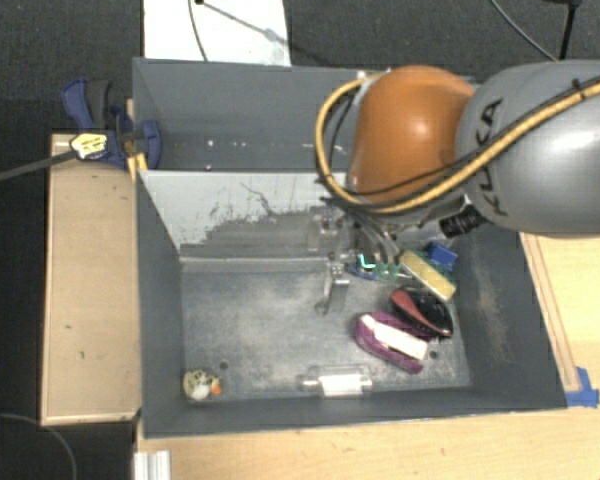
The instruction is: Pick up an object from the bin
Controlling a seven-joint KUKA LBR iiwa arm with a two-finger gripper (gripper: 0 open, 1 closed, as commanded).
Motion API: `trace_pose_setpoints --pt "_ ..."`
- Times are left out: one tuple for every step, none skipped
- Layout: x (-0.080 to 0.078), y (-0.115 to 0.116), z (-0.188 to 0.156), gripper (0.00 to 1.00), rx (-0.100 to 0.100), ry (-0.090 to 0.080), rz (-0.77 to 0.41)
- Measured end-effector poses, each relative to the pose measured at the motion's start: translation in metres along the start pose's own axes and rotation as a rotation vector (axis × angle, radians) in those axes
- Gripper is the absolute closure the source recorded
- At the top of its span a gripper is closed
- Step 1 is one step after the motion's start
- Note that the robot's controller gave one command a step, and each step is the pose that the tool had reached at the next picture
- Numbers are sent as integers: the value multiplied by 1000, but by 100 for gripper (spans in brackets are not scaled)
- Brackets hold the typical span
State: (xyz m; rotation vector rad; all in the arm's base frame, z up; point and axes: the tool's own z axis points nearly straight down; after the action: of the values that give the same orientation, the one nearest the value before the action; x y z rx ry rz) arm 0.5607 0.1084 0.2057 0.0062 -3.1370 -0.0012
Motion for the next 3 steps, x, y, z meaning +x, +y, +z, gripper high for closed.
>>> trace_pose_setpoints --pt "-28 -57 138 0 2 -2 -333" --pt "50 -5 105 0 -1 -4 -490" --pt "85 -45 104 0 3 -2 -611"
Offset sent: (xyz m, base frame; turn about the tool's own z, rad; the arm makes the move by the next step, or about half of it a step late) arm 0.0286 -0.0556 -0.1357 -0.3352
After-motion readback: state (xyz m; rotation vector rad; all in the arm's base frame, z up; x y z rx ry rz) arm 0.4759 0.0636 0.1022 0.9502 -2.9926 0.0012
